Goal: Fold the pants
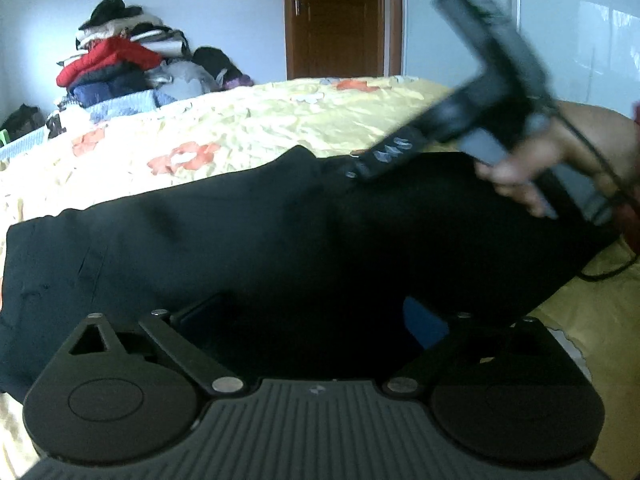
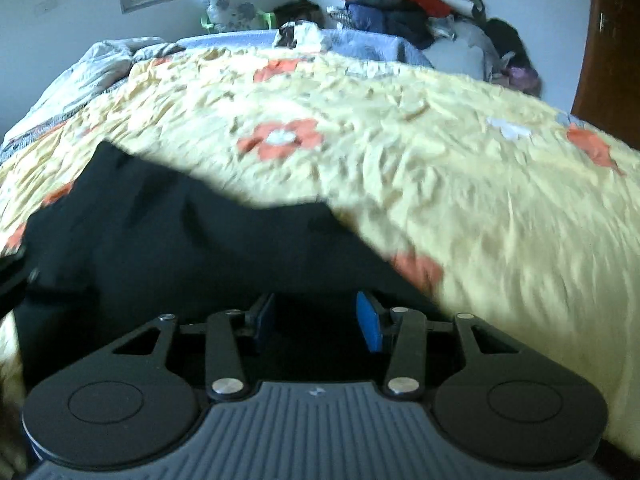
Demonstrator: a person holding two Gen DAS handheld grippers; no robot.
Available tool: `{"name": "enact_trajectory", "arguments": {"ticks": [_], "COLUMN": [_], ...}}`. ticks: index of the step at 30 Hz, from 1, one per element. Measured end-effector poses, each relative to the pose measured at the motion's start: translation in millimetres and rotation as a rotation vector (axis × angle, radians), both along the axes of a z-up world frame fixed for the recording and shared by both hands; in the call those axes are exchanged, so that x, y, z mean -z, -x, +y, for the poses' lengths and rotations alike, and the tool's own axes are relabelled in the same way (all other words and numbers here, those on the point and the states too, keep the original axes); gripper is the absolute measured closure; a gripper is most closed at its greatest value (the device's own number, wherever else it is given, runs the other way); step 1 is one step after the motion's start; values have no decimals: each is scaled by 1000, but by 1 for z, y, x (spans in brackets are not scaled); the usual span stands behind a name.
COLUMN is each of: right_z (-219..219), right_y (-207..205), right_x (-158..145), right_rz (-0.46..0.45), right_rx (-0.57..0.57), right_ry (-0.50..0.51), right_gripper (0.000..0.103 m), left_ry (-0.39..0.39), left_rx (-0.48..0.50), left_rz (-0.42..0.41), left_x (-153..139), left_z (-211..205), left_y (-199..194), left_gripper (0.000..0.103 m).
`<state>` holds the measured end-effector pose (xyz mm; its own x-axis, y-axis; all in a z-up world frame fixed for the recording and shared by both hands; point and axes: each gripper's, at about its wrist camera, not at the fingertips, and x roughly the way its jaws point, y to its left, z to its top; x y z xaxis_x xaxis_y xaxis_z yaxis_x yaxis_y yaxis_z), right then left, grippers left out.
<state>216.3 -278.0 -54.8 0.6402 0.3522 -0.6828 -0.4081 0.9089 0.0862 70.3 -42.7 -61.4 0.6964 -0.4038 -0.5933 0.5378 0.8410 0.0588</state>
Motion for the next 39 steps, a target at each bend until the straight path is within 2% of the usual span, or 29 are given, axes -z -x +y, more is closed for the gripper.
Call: {"name": "enact_trajectory", "arguments": {"ticks": [3,6,7,8,9,13,17,20,22,24,25,28,30,37,38,39], "right_z": [5,-4,-13,-23,-36,-119,-221,-284,-314,-327,-329,-327,-328,-340,-342,-344], "right_y": [-25,-16,-5,8,24,111,214,291,323,332,330,313,304,283,280,278], "right_x": [1,-8,-11,-15,-17,-18,-4,6,18,27,30,29,29,33,33,33], "right_rz": [5,-31,-42,-55,-75,-134,-131,-167,-159,-144,-129,-108,-122,-251,-262,-255], "right_rx": [42,109,121,143,180,439,860,1166,1251,1233,1215,1202,1213,1293,1298,1299], "right_ry": [-3,-54,-100,-139,-174,-347,-509,-659,-830,-961,-981,-897,-876,-771,-762,-760], "right_gripper": [59,57,54,43,34,31,30,28,28,28,28,30,30,32,46,76], "left_ry": [-9,7,9,11,12,14,13,12,11,11,10,10,10,11,11,12], "left_rx": [-8,-8,-8,-8,-8,-8,-8,-9,-9,-9,-9,-10,-10,-10,-10,-10], "left_rz": [-8,5,7,9,10,11,11,11,10,10,10,9,10,10,11,11], "left_x": [0,1,1,0,0,0,0,0,0,0,0,0,0,0,0,0], "left_z": [-2,1,2,2,2,3,3,3,3,3,3,3,3,3,4,4], "left_y": [2,2,2,0,-1,0,0,0,0,0,0,-2,-2,-2,-2,-3], "left_gripper": [0,0,0,0,0,0,0,0,0,0,0,0,0,0,0,0]}}
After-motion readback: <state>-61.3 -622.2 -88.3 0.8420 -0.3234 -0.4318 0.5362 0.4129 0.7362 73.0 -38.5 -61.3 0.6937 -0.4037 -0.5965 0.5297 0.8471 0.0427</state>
